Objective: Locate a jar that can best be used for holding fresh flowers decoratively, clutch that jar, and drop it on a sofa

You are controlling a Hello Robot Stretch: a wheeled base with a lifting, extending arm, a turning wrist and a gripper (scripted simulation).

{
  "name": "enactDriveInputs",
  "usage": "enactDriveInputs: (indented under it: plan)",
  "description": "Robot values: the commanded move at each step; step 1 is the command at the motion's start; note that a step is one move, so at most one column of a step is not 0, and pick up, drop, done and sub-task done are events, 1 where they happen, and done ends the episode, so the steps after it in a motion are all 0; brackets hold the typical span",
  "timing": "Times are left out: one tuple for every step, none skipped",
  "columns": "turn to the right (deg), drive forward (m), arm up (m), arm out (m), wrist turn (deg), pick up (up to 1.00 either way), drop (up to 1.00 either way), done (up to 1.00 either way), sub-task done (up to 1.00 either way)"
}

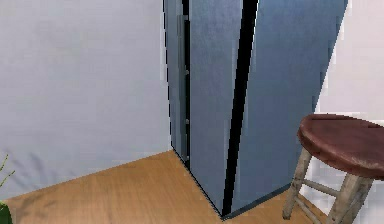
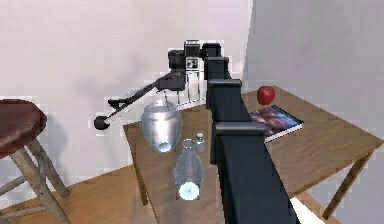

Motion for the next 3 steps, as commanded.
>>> enactDriveInputs:
  plan:
    - [0.0, 0.00, 0.00, 0.00, 45.0, 0.00, 0.00, 0.00, 0.00]
    - [0.0, 0.00, 0.00, 0.00, 15.0, 0.00, 0.00, 0.00, 0.00]
    - [0.0, 0.00, -0.28, 0.00, 0.0, 0.00, 0.00, 0.00, 0.00]
